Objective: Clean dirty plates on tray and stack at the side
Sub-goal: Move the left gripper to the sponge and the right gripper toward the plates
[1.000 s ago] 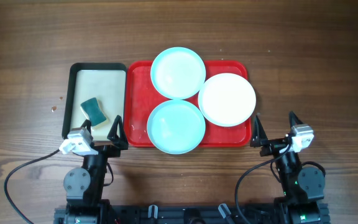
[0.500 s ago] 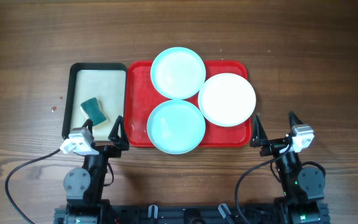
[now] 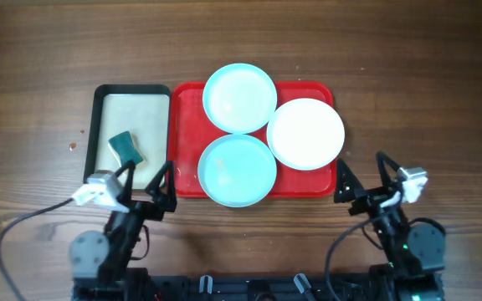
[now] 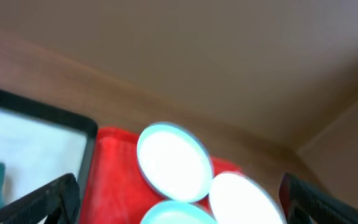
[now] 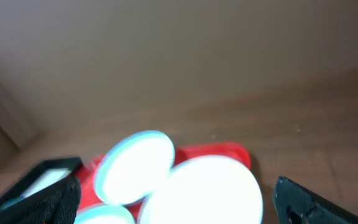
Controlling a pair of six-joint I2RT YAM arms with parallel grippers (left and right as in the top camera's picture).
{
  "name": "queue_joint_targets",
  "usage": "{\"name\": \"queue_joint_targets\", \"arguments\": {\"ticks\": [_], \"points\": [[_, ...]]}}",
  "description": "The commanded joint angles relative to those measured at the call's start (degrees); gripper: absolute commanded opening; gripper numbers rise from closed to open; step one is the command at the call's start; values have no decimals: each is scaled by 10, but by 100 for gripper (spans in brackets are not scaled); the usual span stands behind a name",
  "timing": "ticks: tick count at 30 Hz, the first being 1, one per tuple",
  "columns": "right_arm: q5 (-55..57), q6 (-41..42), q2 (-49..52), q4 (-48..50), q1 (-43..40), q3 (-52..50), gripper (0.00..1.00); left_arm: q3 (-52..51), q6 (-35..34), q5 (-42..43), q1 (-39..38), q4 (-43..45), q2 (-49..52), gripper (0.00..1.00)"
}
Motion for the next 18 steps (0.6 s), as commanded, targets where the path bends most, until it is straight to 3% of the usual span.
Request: {"name": "queue_joint_targets", "arguments": {"ticks": [1, 5, 11, 16, 18], "points": [[-23, -6, 49, -30, -1, 124, 100, 149, -3, -25, -3, -76, 68, 100], [-31, -27, 150, -103, -1, 258, 100, 294, -3, -39, -3, -184, 181, 100], [-55, -67, 367, -312, -1, 499, 100, 505, 42, -52, -3, -366, 384, 100], [-57, -108, 557, -507, -1, 675, 100, 615, 43, -106, -3, -510, 539, 100], [-57, -107, 610, -524, -1, 701, 100, 623, 42, -99, -3, -517, 578, 100]]}}
